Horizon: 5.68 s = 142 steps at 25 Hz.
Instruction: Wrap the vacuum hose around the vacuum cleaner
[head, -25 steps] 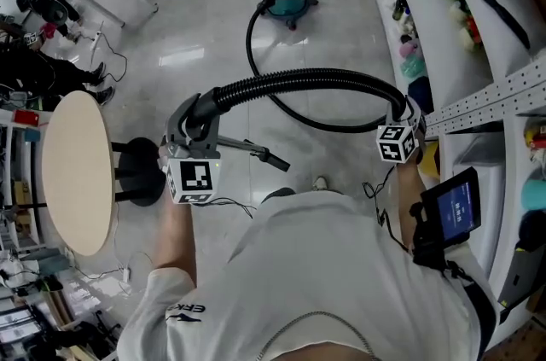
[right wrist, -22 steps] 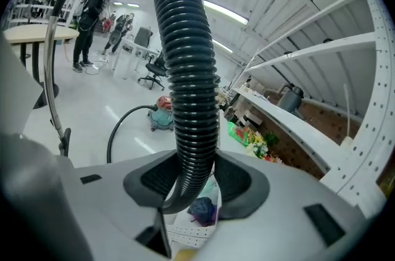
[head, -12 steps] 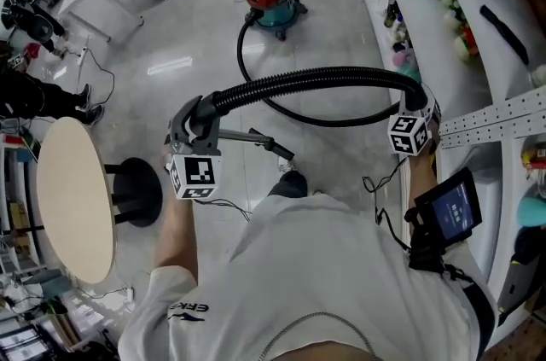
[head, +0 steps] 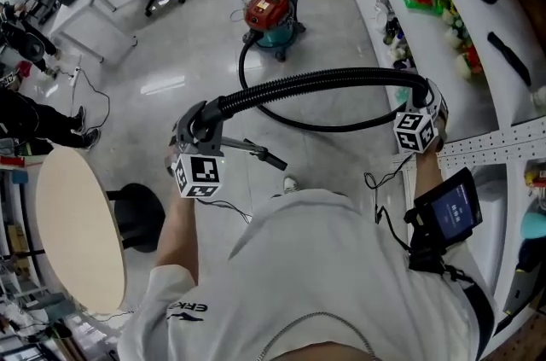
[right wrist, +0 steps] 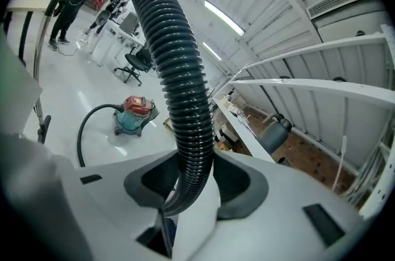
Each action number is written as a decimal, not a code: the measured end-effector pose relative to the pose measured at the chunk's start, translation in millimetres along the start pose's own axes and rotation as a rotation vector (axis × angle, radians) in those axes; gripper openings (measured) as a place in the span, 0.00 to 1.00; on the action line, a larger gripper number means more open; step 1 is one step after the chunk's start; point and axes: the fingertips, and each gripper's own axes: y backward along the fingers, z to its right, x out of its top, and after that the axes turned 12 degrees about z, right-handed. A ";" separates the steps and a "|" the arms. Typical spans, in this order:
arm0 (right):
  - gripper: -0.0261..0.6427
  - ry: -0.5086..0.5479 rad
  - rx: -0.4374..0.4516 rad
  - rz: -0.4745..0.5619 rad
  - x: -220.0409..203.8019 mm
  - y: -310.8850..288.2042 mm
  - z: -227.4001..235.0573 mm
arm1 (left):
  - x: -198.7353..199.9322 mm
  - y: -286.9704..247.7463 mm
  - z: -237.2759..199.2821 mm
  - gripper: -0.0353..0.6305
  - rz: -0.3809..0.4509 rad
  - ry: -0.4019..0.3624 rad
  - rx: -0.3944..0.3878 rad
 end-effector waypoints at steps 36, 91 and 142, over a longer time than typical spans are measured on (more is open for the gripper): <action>0.28 0.151 0.024 0.207 128.8 -317.3 54.2 | -47.0 -208.9 -116.9 0.26 -0.144 -0.006 0.065; 0.28 0.317 0.004 0.295 390.9 -677.4 52.4 | -124.4 -427.5 -315.8 0.26 -0.076 0.088 0.050; 0.28 0.404 0.554 0.596 595.5 -1010.3 -269.4 | -205.0 -507.4 -449.0 0.26 -0.505 0.143 0.295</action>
